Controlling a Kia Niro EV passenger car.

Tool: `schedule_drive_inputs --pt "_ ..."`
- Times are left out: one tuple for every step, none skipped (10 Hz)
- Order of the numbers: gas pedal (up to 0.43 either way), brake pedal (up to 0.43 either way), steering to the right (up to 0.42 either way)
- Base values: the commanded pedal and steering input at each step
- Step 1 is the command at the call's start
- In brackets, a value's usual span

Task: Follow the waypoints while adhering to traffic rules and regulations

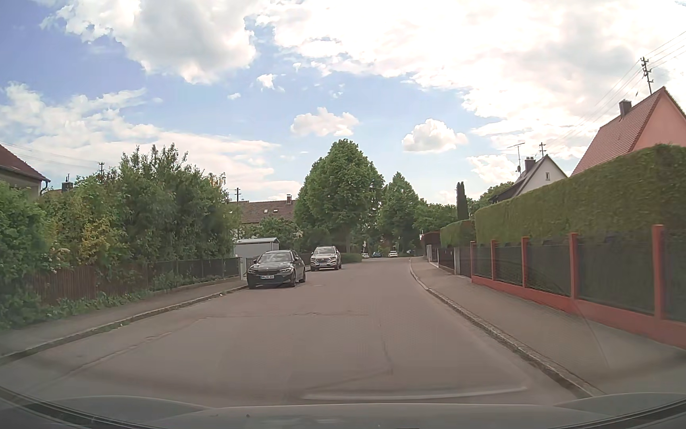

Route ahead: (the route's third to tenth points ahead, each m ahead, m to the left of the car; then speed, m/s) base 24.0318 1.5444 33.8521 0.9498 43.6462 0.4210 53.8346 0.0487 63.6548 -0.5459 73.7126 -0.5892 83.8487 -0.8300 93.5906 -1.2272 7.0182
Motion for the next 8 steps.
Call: schedule_drive_inputs --pt "0.047 0.018 -0.002" --pt "0.020 0.018 0.000" --pt "0.000 0.018 0.000" --pt "0.000 0.018 -0.002" --pt "0.000 0.018 -0.006" --pt "0.000 0.018 -0.009" --pt "0.000 0.018 -0.009" --pt "0.008 0.018 -0.008"
